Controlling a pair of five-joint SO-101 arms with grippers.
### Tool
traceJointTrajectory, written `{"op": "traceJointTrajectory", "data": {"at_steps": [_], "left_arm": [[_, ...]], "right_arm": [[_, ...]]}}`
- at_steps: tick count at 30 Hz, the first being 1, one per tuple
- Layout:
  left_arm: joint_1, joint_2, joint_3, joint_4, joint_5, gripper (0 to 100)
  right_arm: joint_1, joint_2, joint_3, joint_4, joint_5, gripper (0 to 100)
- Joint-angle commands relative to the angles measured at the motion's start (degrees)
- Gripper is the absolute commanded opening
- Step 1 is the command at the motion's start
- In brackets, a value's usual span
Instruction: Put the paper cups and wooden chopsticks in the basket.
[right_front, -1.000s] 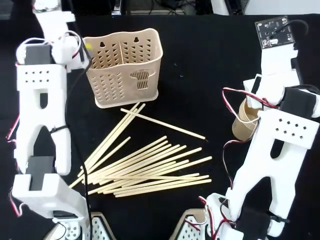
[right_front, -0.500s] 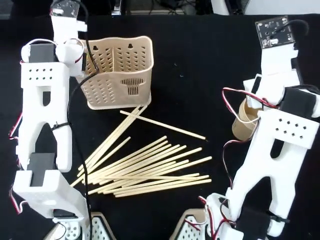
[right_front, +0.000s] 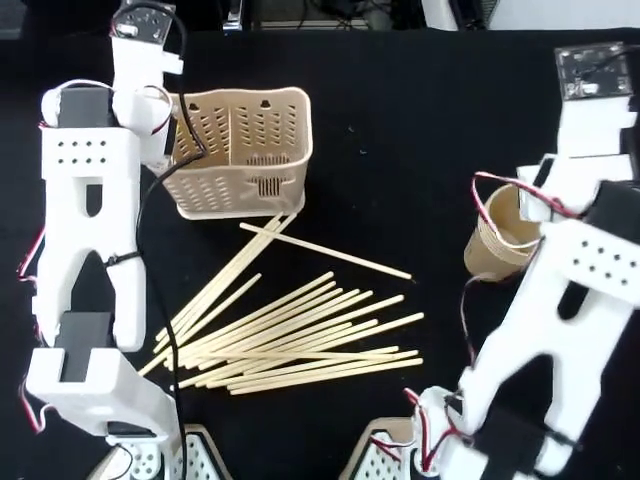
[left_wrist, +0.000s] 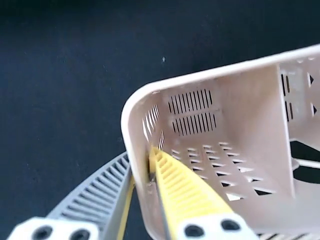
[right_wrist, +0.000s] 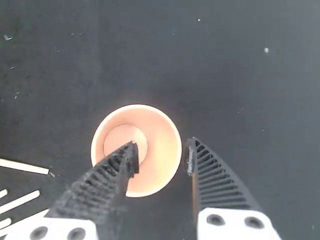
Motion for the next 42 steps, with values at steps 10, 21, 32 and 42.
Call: {"op": "traceJointTrajectory", "data": {"at_steps": [10,21,32,42], "left_arm": [[1.71,-5.36,5.85,0.35,-0.88,3],[1.80,-5.45,7.25,-1.41,-0.88,3],[1.45,-5.45,7.25,-1.14,-0.88,3],[1.36,-5.45,7.25,-1.32,-0.88,3]], "right_arm": [[1.49,9.45,-2.95,-2.99,1.76,22.4],[3.43,14.20,-0.92,-7.38,5.36,22.3],[3.34,22.46,-1.19,-8.18,6.24,11.5],[2.90,13.23,-5.05,-3.78,6.42,1.2]]}}
